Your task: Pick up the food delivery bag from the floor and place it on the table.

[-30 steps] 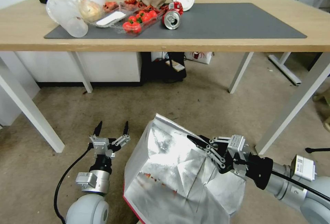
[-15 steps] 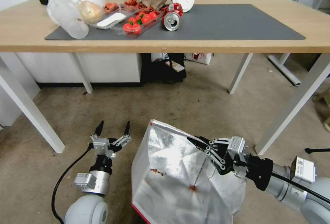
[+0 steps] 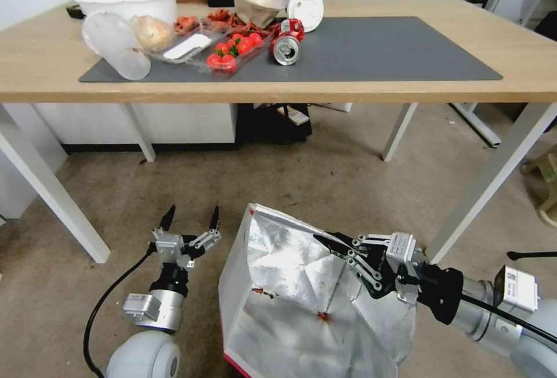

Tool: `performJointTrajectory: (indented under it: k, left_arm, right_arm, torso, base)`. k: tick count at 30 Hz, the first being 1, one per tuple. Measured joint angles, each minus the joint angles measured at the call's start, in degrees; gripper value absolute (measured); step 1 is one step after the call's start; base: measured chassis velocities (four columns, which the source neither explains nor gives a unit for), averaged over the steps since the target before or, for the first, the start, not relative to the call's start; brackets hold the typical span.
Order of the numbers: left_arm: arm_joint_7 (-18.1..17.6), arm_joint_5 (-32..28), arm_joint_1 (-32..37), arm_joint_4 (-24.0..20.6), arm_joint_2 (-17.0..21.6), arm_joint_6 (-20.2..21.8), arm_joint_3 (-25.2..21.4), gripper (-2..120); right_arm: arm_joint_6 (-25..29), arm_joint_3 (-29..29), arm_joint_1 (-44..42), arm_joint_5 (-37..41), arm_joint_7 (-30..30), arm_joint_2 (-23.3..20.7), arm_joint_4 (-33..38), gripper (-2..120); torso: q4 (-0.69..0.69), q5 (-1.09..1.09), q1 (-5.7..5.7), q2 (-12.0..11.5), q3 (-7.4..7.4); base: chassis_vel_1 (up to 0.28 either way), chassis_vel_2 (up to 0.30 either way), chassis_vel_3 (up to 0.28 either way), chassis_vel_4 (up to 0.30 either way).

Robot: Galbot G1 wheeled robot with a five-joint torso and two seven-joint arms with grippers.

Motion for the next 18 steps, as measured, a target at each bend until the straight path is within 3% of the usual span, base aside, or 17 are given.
performJointTrajectory:
  k: [18]
  left_arm:
    - [-0.2, -0.7, -0.3, -0.2, 0.3, 0.2, -1.5, 100]
  right_arm:
    - [0.0, 0.0, 0.4, 2.3, -0.8, -2.1, 0.0, 0]
  torso:
    - [0.00, 0.00, 0.88, 4.5, 3.60]
  base:
    - [0.000, 0.000, 0.000, 0.000]
